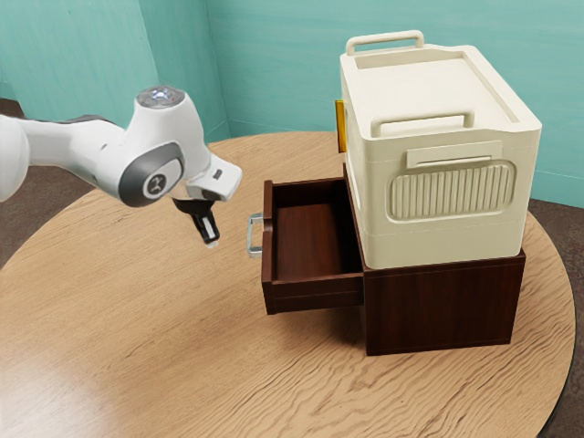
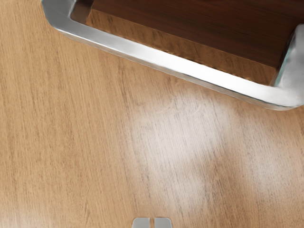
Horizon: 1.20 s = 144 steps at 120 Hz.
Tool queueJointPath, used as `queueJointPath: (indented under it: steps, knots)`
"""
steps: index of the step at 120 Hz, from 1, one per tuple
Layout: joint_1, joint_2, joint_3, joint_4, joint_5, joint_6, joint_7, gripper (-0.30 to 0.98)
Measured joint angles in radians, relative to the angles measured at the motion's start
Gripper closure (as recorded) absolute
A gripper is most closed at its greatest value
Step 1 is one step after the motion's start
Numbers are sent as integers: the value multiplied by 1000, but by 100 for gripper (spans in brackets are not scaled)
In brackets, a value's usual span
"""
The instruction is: Push the drawer handle with one arm to close the drawer
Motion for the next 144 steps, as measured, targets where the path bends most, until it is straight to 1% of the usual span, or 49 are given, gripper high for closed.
queueJointPath:
  steps: [30,77,99,144]
  knots:
    - [-43,14,-1,4,-2,53,10,79]
    - [-35,73,-8,6,-2,160,19,79]
    - [-27,126,-8,47,6,204,20,79]
    - [-64,153,-13,59,5,267,26,79]
